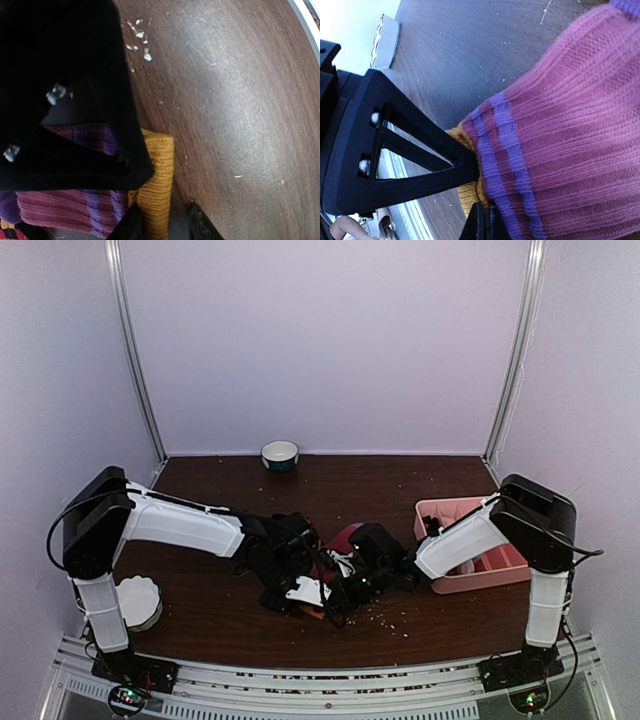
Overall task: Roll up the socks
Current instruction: Roll the sock.
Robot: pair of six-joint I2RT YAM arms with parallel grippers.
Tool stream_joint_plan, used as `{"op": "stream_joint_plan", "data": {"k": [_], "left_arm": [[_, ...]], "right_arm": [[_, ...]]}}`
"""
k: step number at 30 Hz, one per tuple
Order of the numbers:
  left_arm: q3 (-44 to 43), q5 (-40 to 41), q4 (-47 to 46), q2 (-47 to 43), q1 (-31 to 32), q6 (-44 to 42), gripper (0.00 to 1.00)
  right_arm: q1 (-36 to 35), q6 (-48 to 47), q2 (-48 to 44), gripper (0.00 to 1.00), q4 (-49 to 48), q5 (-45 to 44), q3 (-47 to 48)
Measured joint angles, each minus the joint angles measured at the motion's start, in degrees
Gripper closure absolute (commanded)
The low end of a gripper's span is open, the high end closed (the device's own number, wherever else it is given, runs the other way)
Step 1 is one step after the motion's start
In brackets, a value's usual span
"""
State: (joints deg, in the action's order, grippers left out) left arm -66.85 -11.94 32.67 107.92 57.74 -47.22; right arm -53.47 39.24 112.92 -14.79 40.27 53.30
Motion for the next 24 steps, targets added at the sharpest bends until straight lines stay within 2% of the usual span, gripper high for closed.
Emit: {"op": "stream_joint_plan", "data": {"k": [7, 12, 16, 24], "left_arm": [[-2.32, 1.55, 1.31, 1.55, -0.02, -0.22, 0.88], [-5.18, 1.9, 4.04, 3.21, -0.04, -0.28, 0.95], [-9.25, -0.52, 8.87, 5.66, -0.48, -0.28, 0.97], [-14.12, -10.49, 16.96, 9.55, -4.96, 1.92, 0.99]], "right_arm": [[0.72, 1.14, 0.37, 1.0, -1.14, 1.95, -0.44], [1.51, 1.7, 0.46, 0.97, -1.79, 2.78, -0.83], [1.99, 1.07, -0.26, 0.83, -1.49, 2.19, -1.33], [2.32, -3.72, -8.46, 0.81, 1.55, -6.03, -7.41]]}}
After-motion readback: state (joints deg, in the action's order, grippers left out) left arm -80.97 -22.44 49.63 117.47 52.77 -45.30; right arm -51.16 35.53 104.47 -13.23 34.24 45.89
